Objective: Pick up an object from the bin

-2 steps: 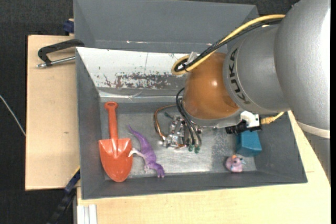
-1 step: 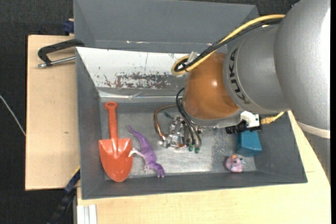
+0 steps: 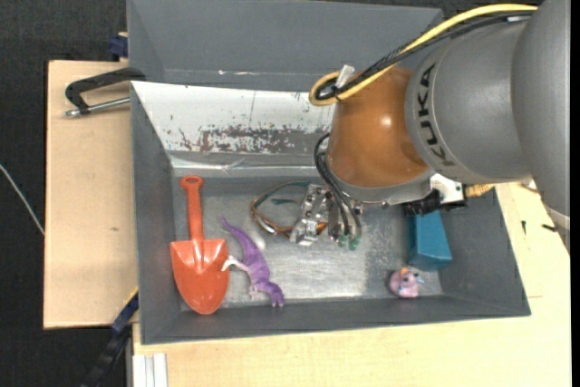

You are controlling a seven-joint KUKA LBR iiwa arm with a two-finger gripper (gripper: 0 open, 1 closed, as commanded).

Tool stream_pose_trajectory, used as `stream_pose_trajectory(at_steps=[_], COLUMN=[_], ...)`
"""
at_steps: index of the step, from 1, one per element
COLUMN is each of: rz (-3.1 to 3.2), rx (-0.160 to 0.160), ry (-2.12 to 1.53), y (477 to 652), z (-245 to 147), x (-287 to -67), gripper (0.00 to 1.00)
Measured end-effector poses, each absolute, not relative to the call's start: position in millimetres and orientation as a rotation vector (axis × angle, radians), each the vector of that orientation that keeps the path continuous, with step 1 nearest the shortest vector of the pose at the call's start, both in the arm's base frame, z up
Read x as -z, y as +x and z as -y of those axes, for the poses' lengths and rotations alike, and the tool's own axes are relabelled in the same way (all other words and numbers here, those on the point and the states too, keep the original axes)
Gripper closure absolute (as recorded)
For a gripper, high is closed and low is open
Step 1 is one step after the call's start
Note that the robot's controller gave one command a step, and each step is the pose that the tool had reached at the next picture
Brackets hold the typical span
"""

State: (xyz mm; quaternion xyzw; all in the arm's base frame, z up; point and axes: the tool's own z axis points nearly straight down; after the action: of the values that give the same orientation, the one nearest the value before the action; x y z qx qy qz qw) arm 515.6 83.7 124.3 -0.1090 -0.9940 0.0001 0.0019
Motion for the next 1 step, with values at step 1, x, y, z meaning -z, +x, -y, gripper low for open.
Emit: stream_pose_trajectory(at_steps=[1], rz=[3.13], rx=[0.005], ry=[-0.338], y=[518.3], z=[-82.9], x=[-176.3], gripper=[1.0])
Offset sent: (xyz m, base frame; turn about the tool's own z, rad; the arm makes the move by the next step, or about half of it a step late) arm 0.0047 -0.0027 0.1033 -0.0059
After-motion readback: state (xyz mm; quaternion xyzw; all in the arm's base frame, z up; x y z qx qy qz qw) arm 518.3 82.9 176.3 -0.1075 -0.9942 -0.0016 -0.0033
